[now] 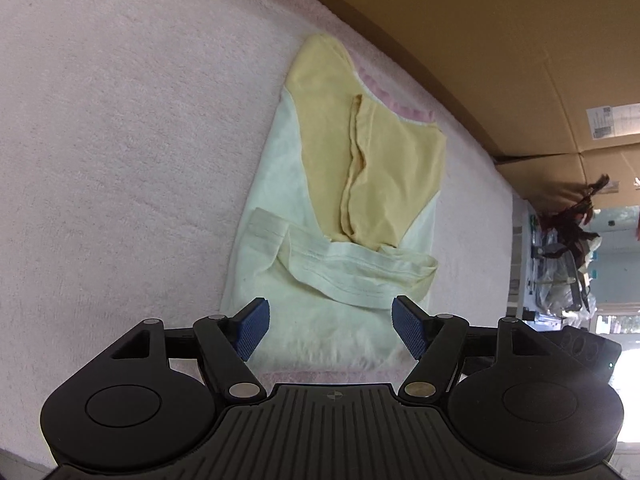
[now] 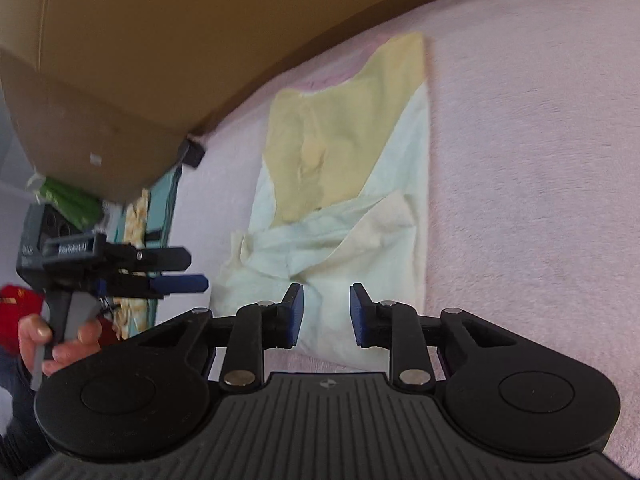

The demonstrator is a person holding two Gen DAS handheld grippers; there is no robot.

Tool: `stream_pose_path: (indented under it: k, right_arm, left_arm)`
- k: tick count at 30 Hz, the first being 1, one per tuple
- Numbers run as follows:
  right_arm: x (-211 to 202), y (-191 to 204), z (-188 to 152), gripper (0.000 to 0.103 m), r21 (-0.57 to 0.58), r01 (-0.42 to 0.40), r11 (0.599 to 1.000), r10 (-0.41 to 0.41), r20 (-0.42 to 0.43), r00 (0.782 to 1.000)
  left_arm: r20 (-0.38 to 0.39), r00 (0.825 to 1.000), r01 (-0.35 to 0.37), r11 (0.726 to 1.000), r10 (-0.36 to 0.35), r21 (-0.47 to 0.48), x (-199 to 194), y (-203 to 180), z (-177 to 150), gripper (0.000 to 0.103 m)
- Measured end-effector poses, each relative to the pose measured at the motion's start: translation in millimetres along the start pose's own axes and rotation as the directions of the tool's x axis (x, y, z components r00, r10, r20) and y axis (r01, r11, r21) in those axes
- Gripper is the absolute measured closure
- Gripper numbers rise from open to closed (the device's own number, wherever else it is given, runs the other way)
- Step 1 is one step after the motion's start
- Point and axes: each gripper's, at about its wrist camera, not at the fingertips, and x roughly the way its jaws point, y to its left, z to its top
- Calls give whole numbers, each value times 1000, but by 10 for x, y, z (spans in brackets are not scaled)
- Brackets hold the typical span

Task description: Fold clothes

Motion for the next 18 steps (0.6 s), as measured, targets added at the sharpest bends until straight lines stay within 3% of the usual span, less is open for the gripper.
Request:
stream_pose_path:
  k: [2, 5, 9, 12, 15, 18]
  right_arm:
    - [186, 109, -10, 78, -51, 24, 998, -26, -42, 999]
    - [357, 207, 88, 78, -94, 44, 995, -47, -33, 998]
    - [307, 131, 360, 78, -40, 85, 996, -80, 120, 990]
    - [194, 70, 477, 77, 18, 56, 998, -58, 182, 982]
    - [105, 128, 432, 76, -11, 38, 999, -35, 165, 986]
    - [107, 245, 265, 76, -71, -6, 997, 12, 90, 996]
  left_arm:
    - [18, 1000, 12, 1000, -12, -23, -22, 25, -2, 22]
    - [58, 998, 8, 999, -5, -39, -94, 43, 5, 22]
    - [79, 997, 24, 998, -19, -64, -186, 100, 10, 22]
    - [72, 995, 67, 995, -62, -70, -214, 126, 3, 22]
    - [46, 991, 126, 990, -123, -57, -175, 93, -3, 22]
    - [51, 992, 117, 990, -113, -84, -130, 100, 3, 22]
